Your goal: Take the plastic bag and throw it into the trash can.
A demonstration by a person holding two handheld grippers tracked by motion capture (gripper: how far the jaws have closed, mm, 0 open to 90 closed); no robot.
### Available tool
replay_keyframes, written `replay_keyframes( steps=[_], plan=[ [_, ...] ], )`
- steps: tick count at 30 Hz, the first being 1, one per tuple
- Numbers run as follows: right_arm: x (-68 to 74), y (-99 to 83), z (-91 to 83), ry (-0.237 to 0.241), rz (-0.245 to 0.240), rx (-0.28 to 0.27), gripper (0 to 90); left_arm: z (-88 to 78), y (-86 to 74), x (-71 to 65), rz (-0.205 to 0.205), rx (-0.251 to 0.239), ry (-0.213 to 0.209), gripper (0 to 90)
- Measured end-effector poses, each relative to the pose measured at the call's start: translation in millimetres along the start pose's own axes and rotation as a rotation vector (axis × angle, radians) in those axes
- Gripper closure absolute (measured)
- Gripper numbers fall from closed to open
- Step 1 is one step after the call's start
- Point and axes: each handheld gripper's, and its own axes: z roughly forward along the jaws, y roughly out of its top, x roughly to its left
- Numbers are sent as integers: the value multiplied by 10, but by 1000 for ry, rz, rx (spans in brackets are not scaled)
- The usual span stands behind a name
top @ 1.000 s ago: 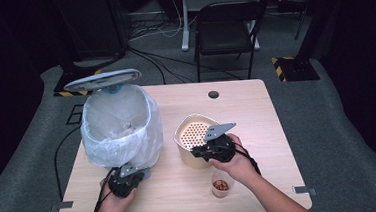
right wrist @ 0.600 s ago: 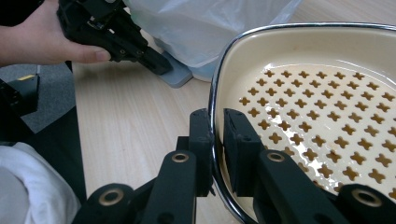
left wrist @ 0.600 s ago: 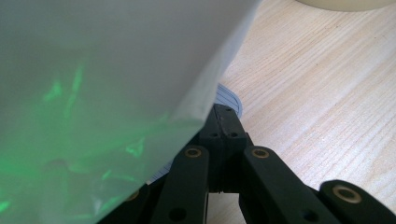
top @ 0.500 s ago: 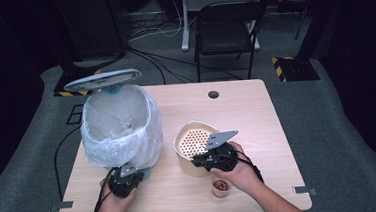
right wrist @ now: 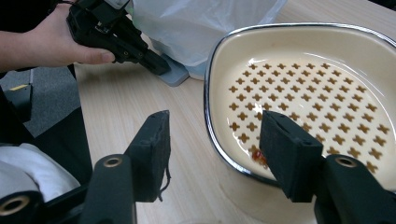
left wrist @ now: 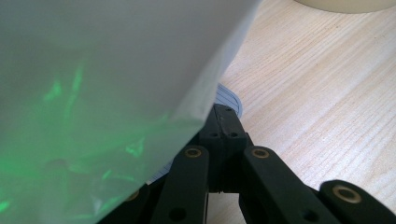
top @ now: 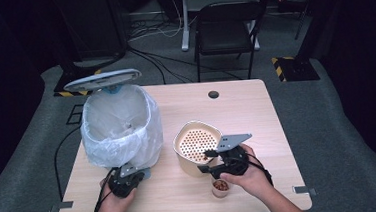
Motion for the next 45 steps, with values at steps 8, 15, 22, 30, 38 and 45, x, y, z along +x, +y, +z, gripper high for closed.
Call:
replay_keyframes(
  steps=[8,15,22,30,38,45],
  plan=[
    [25,-133,-172,-39,7,-17,296,1,0,0,1,-1,1,900],
    [12,-268,-253,-47,33,-28,205,1,0,0,0,-1,1,900],
    [44,-402,-227,-45,26,-12,150,0,1,1,1,0,0,900],
    [111,-521,-186,-32,16,4,126,0,1,1,2,0,0,900],
    [149,-622,-150,-49,7,28,109,0,0,0,0,0,0,900],
    [136,-724,-86,-57,19,65,110,0,0,-1,-2,0,1,900]
  ],
)
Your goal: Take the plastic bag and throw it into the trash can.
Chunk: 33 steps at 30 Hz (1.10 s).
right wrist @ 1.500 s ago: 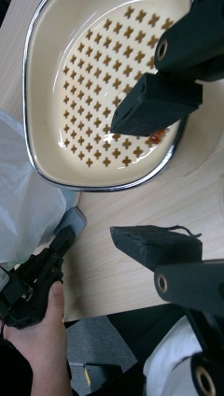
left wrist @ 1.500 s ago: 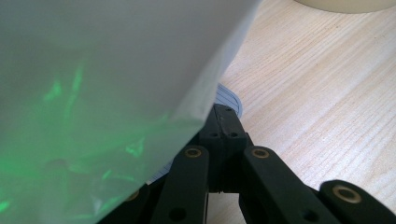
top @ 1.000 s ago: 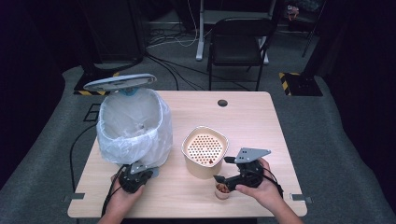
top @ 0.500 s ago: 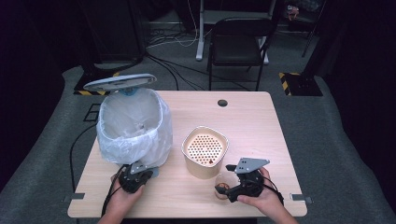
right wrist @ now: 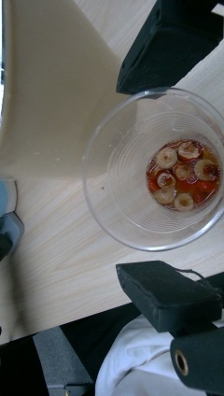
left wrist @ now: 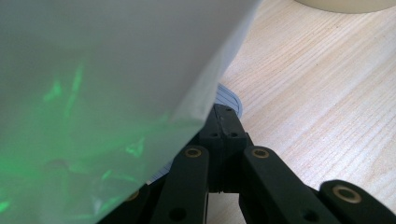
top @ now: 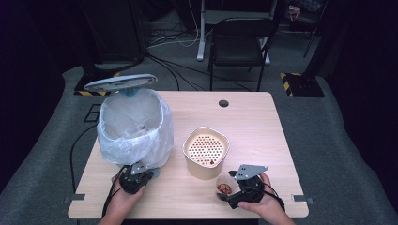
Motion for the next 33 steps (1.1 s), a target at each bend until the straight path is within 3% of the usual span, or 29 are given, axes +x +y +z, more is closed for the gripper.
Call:
replay_keyframes(
  steps=[18,22,25,33],
  plan=[
    [-10,-155,142,-2,4,5,145,0,0,-1,-1,0,0,900],
    [-15,-170,175,-1,-17,2,152,0,0,2,2,0,0,900],
    [-14,-178,190,-1,-4,-4,175,0,0,1,1,0,0,900],
    [-26,-181,200,3,-25,-29,247,0,0,2,2,0,0,900]
  ],
)
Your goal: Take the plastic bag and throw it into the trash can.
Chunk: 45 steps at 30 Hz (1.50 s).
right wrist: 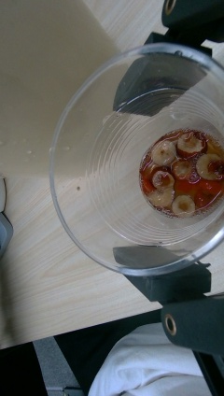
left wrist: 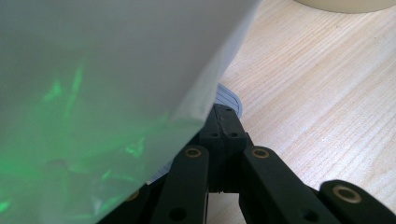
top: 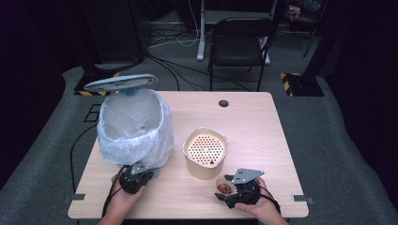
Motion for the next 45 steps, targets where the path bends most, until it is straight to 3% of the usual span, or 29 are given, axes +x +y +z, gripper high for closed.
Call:
replay_keyframes(
  steps=[5,24,45],
  plan=[
    [3,-11,-1,-17,-7,1,274,0,0,0,-1,0,0,900],
    [-27,7,-30,12,-22,-5,381,1,0,-1,-1,-1,0,900],
    [-183,97,-189,-25,-23,-15,407,0,0,-1,-1,0,0,900]
  ],
)
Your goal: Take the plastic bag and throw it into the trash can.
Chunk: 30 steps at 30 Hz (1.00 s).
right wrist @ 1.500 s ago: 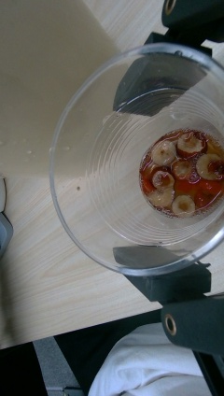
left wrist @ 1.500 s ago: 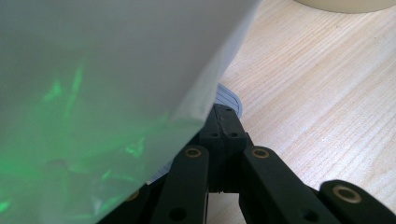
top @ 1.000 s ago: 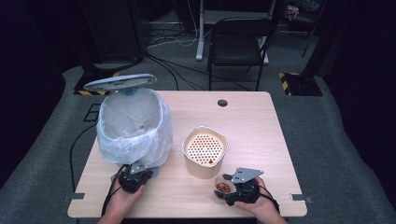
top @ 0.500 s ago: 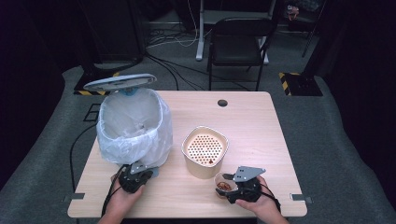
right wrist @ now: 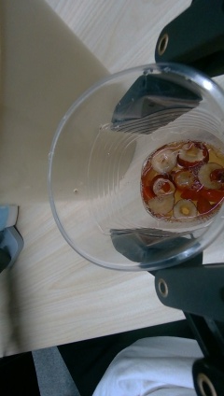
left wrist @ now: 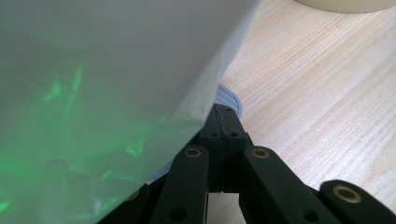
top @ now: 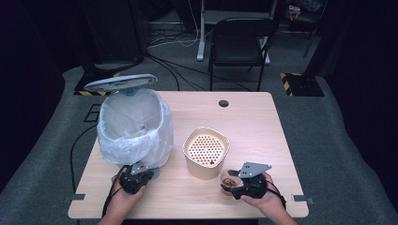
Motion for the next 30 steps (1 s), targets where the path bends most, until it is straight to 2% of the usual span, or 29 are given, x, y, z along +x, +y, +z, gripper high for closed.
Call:
replay_keyframes(
  steps=[6,14,30],
  plan=[
    [-135,37,-58,-11,13,2,407,0,0,1,1,-1,0,900],
    [-300,87,-124,-58,29,2,410,0,0,1,1,0,0,900],
    [-580,314,-240,-113,20,-8,413,2,-1,-4,-5,-2,1,900]
  ],
)
